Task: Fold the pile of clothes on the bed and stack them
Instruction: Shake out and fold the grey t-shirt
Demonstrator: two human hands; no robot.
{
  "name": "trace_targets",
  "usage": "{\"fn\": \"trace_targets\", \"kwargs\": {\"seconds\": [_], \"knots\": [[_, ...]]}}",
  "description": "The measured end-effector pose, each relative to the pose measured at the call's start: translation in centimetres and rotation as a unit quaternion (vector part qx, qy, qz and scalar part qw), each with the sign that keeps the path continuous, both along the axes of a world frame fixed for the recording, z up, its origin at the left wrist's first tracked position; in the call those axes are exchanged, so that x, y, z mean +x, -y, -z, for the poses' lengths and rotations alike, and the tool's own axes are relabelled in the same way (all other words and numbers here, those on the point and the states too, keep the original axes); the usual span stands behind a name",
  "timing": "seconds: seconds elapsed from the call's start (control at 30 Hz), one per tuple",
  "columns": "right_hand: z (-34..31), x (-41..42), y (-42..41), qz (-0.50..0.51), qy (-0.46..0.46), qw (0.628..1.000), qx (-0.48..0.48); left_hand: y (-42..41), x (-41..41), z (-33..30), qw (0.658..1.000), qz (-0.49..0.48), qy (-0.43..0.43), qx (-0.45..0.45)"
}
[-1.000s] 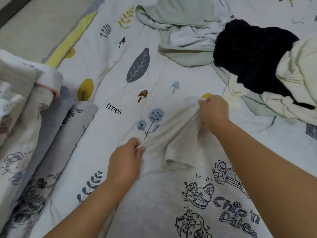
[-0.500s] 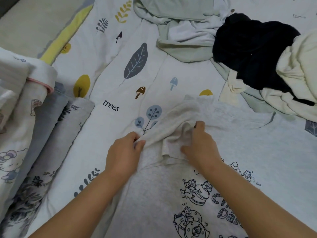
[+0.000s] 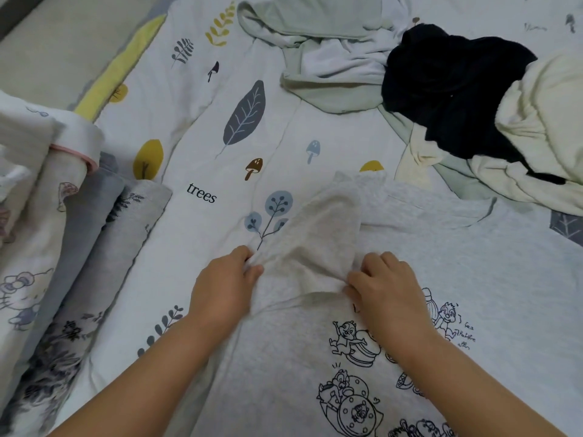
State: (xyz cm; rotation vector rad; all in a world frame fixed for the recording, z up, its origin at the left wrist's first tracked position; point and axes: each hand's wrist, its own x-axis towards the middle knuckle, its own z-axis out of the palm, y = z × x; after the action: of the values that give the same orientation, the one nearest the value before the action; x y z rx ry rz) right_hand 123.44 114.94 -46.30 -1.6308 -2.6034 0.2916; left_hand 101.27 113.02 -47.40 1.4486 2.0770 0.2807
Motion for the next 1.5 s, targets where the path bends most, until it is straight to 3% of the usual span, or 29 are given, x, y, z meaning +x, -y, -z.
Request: {"fn": "trace_targets", "kwargs": {"seconds": [0.1,0.17,0.33,0.5,0.6,0.67,0.73,0.83,0.97,1.07,1.13,1.23,1.33,1.5], "knots": [[-0.3,1.3,1.1,0.008,0.025,1.0,-0.016,0.0,-0.2,-0.2,1.0,0.004,-0.009,-0.01],[-0.6,1.6,1.4,0.082,0.013,0.995,-0.057,0.0,0.1,-0.3,1.0,0.006,-0.026,0.0],[-1.0,-0.9,-5.4,0.279,-0.191,0.936,-0.098,0.3,0.6,-0.3,0.999,-0.021,-0.013,0.033],[1.5,-2.9,-13.5,0.325,-0.162,0.903,-0.227,0.4,-0.1,-0.3,0.999,-0.028,0.02,0.022],[2.3,-3.1,-14.7,0.344,-0.107,0.928,-0.095,0.2,-0.3,-0.1,0.999,-0.033,0.03,0.029],[2.4,-3.6,-14.4,0.326,-0.119,0.938,-0.019,0.1,-0.4,-0.1,0.998,-0.038,0.032,0.029],[2.7,-3.8,-14.2,0.238,-0.094,0.965,-0.063,0.1,-0.4,-0.1,0.998,-0.04,0.042,0.019],[3.1,-3.6,-15.0,0.131,0.023,0.985,-0.114,0.3,-0.9,-0.1,0.997,-0.03,0.066,0.001],[3.2,-4.8,-16.3,0.141,0.05,0.989,-0.003,0.0,-1.3,0.0,0.998,-0.032,0.062,-0.002],[2.9,-6.0,-15.5,0.194,0.027,0.98,0.015,0.0,-0.6,-0.1,0.998,0.013,-0.043,0.043],[2.4,-6.6,-13.4,0.23,-0.052,0.97,0.052,0.1,0.4,0.0,0.985,0.073,-0.104,0.114],[2.5,-7.2,-8.8,0.156,-0.084,0.983,0.048,0.0,2.4,0.5,0.956,0.181,-0.16,0.167],[4.2,-5.6,-4.8,0.03,0.045,0.997,-0.063,-0.1,3.0,1.4,0.942,0.261,-0.2,0.067],[5.1,-2.6,-3.9,0.031,0.103,0.989,-0.106,0.0,2.3,2.8,0.942,0.281,-0.181,-0.014]]}}
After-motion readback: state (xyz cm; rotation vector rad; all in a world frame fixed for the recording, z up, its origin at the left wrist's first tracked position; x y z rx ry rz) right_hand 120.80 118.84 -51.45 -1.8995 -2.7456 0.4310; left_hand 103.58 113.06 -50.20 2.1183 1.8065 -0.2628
